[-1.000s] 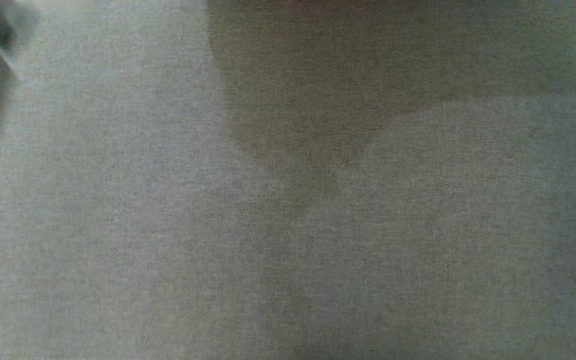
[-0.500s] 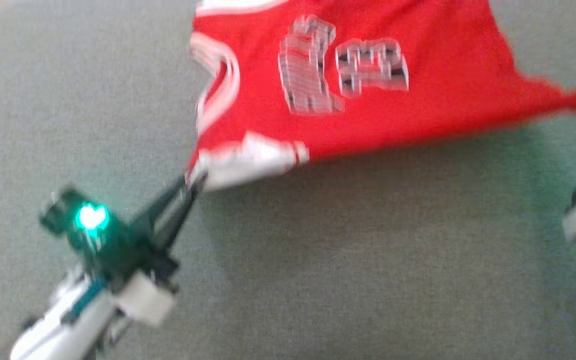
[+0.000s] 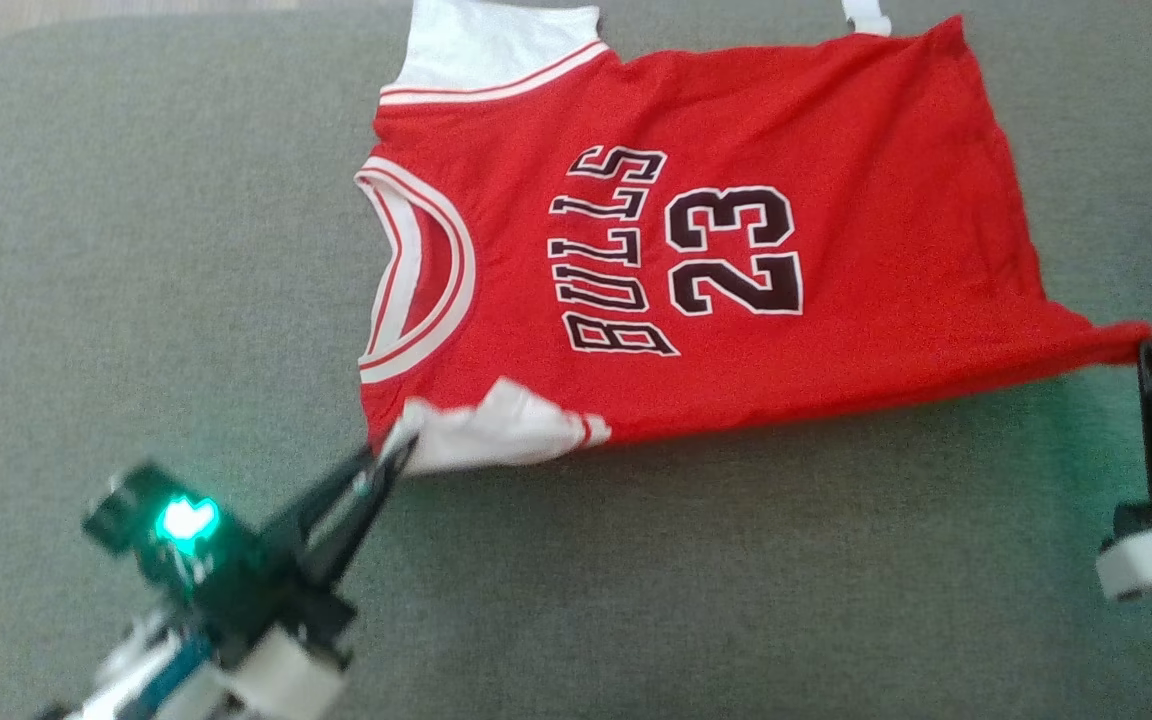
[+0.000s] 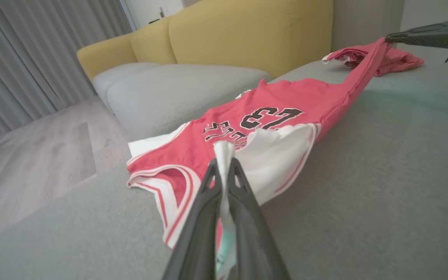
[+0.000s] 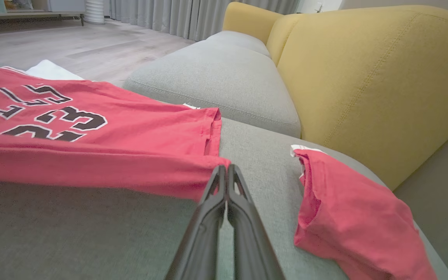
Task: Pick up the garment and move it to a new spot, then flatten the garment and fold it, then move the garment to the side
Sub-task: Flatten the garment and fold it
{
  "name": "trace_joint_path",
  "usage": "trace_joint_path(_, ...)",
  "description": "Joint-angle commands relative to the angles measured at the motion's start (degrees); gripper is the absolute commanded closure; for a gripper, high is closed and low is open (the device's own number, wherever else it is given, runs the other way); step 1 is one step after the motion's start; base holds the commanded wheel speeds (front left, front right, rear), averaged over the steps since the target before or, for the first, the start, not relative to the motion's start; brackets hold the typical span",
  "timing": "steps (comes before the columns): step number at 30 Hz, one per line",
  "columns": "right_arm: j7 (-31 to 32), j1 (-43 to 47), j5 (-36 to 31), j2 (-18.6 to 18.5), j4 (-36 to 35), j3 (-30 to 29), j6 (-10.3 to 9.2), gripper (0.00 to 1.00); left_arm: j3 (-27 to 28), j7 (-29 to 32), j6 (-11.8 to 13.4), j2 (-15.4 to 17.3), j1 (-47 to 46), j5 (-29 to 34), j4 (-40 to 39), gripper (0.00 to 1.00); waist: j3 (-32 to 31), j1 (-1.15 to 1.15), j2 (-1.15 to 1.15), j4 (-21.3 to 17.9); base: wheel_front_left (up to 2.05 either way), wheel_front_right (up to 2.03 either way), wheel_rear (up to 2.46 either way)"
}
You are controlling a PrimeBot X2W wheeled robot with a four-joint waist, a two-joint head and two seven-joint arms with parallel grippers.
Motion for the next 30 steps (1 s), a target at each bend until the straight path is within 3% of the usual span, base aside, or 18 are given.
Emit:
trace_joint_path(1,0.5,-2.3,-0.3,-1.1,-1.7,0.4,-0.05,1.0,3.1,0.0,-0.4,1.8,-5.0,0.7,-0.9,1.0,0.7,0.01,0.0,0.4,0.0,0.0,0.0)
trace_joint_path(10,2.1,-15.7,0.9,-1.6,6.1,2.8,-0.05,1.0,1.4,0.0,-8.8,-1.8,-27.8,8.5,11.5,1.0,6.7,0.01,0.0,1.6,0.0,0.0,0.0)
trace_joint_path(17,0.7,-22.4,-1.3,-2.2,12.3,3.2,-0.05,1.0,-0.5,-0.1,-10.9,-5.7,-37.9,11.5,20.4,1.0,9.5,0.01,0.0,1.7,0.0,0.0,0.0)
trace_joint_path(18,0.7,-23.1,-1.7,-1.7,13.3,2.6,-0.05,1.0,-0.7,-0.1,-10.9,-6.2,-38.7,12.0,21.4,0.78,9.7,0.01,0.0,1.7,0.0,0.0,0.0)
trace_joint_path(19,0.6,-23.7,-2.1,-1.0,14.1,2.1,-0.05,0.65,-0.4,-0.1,-10.6,-7.0,-39.0,11.9,22.4,0.08,9.8,0.01,0.0,1.6,0.0,0.0,0.0)
trace_joint_path(20,0.3,-24.3,-2.7,-0.3,14.7,1.4,-0.05,0.0,0.4,-0.1,-9.7,-7.9,-39.0,11.5,22.9,0.0,9.9,0.01,0.0,1.6,0.0,0.0,0.0)
trace_joint_path(27,-2.1,-23.9,-4.9,4.0,16.4,0.2,-0.05,0.0,7.9,-0.1,0.4,-13.7,-27.7,6.7,20.3,0.0,8.2,0.01,0.0,2.0,0.0,0.0,0.0)
trace_joint_path(30,-2.5,-22.0,-5.4,5.2,15.5,-0.6,-0.05,0.0,11.3,-0.1,2.7,-17.1,-19.4,3.1,18.9,0.0,7.0,0.01,0.0,2.5,0.0,0.0,0.0)
